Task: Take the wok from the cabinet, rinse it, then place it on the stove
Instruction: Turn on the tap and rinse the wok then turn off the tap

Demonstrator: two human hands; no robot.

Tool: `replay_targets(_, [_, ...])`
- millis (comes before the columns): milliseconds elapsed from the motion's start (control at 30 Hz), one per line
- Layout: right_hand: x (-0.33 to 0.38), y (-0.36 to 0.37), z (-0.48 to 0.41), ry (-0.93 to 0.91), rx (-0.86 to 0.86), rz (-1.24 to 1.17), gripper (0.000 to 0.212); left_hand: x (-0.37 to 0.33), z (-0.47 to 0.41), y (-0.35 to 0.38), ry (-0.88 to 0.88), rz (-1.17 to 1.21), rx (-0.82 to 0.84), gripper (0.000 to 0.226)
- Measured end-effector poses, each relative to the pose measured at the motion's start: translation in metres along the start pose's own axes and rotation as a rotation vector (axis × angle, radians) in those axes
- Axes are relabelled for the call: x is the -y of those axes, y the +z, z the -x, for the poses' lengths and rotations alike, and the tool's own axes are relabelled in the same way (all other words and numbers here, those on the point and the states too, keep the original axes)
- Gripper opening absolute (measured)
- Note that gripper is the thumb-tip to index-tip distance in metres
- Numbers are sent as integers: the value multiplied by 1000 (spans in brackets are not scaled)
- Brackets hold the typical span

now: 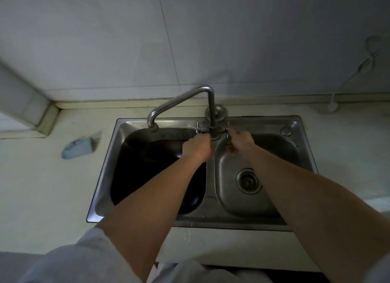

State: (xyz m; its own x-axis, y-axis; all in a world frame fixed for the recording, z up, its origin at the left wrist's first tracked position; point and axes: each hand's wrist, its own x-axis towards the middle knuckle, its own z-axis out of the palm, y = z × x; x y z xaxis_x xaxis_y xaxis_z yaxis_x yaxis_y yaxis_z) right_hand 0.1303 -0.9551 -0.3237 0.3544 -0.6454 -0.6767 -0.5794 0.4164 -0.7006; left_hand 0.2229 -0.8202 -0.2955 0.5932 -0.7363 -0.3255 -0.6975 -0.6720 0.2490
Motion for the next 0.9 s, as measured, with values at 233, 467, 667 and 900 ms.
replay_targets(233, [4,8,-27,23,61,-91,27,7,-18,8,-121,68,-101,44])
replay_targets(467, [7,5,-31,34,101,-145,20,-15,-32,-7,-77,205,-245,34])
replay_targets(667, [7,-4,-31,5,148,-115,21,-25,-38,-15,-59,300,-379,36])
replay_targets(900, [8,-4,-40,-5,183,-108,23,-28,25,-47,25,430,-414,31])
